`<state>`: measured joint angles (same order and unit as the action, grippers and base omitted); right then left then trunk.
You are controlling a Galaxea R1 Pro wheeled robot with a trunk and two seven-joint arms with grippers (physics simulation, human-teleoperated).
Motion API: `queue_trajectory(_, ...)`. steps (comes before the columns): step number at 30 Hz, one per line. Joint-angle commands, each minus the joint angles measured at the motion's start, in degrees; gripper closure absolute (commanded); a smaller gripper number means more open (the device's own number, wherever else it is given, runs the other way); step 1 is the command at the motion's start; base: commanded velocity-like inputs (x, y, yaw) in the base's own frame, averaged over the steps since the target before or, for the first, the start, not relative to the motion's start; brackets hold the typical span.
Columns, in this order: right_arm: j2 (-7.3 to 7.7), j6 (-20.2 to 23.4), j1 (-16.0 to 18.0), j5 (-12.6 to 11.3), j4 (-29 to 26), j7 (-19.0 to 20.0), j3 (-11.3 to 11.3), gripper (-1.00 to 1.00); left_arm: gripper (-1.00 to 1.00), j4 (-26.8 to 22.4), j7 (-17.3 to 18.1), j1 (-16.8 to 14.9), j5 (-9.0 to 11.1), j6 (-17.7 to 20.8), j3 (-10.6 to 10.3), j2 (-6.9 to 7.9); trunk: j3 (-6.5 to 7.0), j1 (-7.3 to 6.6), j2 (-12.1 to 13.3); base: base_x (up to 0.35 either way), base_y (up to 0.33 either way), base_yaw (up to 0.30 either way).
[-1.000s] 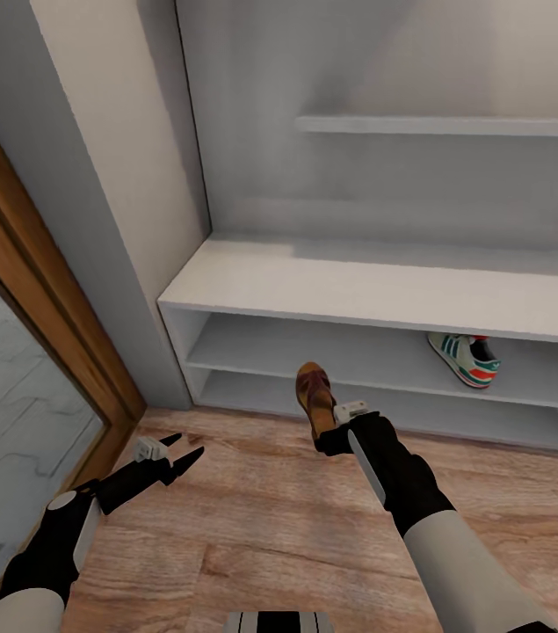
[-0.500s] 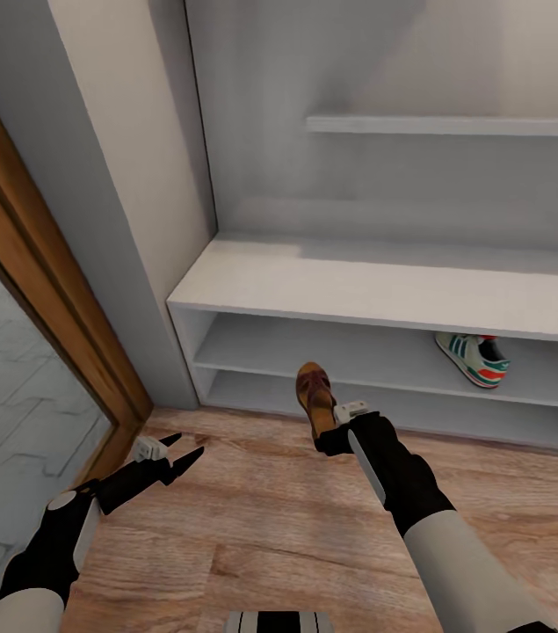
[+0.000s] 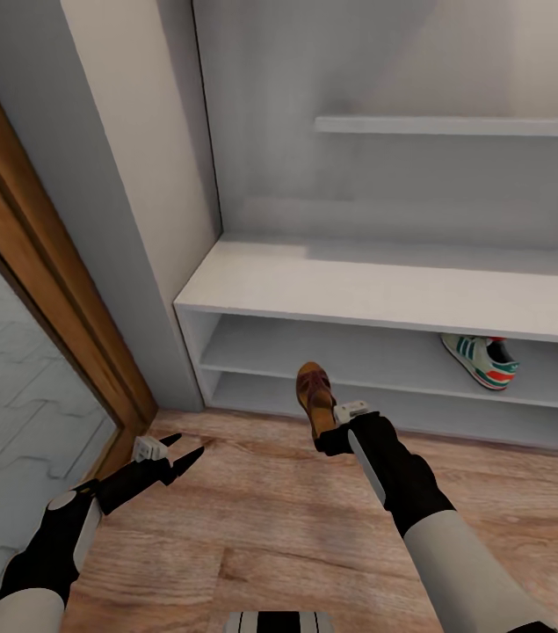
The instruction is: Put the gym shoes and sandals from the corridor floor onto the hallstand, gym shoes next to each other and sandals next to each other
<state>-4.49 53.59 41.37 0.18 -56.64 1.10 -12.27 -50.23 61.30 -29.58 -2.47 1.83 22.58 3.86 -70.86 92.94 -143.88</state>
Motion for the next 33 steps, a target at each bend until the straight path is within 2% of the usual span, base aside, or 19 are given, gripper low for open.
queue_trajectory(1,0.01,0.28,0.03,-0.10,-0.05,-0.13,-0.03,1.00,-1.00,-0.04,0.31,-0.04,-0.26,0.20,0.18,-0.05,-0.04,-0.01,-0.02,0.069,0.003,0.000)
queue_trajectory(9,0.01,0.28,0.03,-0.10,-0.05,-0.13,-0.03,1.00,-1.00,-0.04,0.31,-0.04,-0.26,0.20,0.14,-0.07,-0.04,-0.01,-0.02,0.270,0.062,0.000)
queue_trajectory(21,0.01,0.28,0.03,-0.10,-0.05,-0.13,-0.03,1.00,-1.00,0.01,0.31,-0.04,-0.24,0.20,0.05,-0.08,-0.04,-0.01,-0.02,0.119,0.012,0.000)
queue_trajectory(24,0.01,0.28,0.03,-0.10,-0.05,-0.13,-0.02,1.00,-1.00,2.37,0.48,-0.04,-0.20,0.16,-0.35,-0.67,-0.04,-0.01,-0.02,0.174,0.000,0.000)
queue_trajectory(26,0.01,0.28,0.03,-0.10,-0.05,-0.13,-0.03,1.00,-1.00,4.24,0.49,-0.04,-0.23,0.06,-1.39,-1.77,-0.04,-0.01,-0.02,0.068,0.000,0.000)
queue_trajectory(28,0.01,0.28,0.03,-0.10,-0.05,-0.13,-0.03,1.00,-1.00,5.67,0.47,-0.04,-0.23,-0.66,-4.48,-3.45,-0.04,-0.01,-0.02,0.032,0.000,0.000)
queue_trajectory(29,0.01,0.28,0.03,-0.10,-0.05,-0.13,-0.03,1.00,-1.00,5.95,0.46,-0.04,-0.22,-0.91,-5.50,-3.85,-0.04,-0.01,-0.02,0.020,0.000,0.000)
queue_trajectory(31,0.01,0.28,0.03,-0.10,-0.05,-0.13,0.00,1.00,-1.00,7.22,0.39,-0.04,-0.19,-1.87,-9.58,-4.93,-0.04,-0.01,-0.02,0.010,0.000,0.000)
queue_trajectory(33,0.01,0.28,0.03,-0.10,-0.05,-0.13,0.00,1.00,-1.00,8.06,0.34,-0.04,-0.14,-2.29,-11.96,-5.35,-0.04,-0.01,-0.02,0.005,0.000,0.000)
